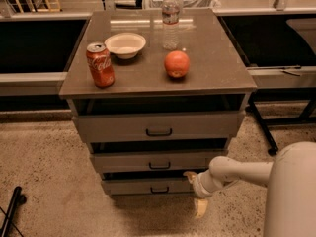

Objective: Open bottom drawer

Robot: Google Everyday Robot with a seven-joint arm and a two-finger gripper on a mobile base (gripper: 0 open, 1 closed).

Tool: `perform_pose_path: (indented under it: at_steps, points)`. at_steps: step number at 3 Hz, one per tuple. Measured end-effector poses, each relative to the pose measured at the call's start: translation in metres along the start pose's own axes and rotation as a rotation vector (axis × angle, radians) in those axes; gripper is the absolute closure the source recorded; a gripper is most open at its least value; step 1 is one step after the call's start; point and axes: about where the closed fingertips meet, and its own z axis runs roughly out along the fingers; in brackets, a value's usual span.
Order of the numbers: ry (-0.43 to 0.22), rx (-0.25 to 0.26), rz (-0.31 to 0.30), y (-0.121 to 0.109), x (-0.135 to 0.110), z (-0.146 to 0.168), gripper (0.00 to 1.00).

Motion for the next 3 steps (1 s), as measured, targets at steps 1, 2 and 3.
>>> perform_pose_path:
  at_steps: [1, 2, 3]
  points:
    - [-0.006, -0.013, 0.005, 0.005, -0.002, 0.009, 0.0]
    - [0.016, -0.018, 0.03, 0.008, -0.001, 0.014, 0.0]
    - [0.044, 0.047, 0.034, 0.022, 0.024, 0.026, 0.0]
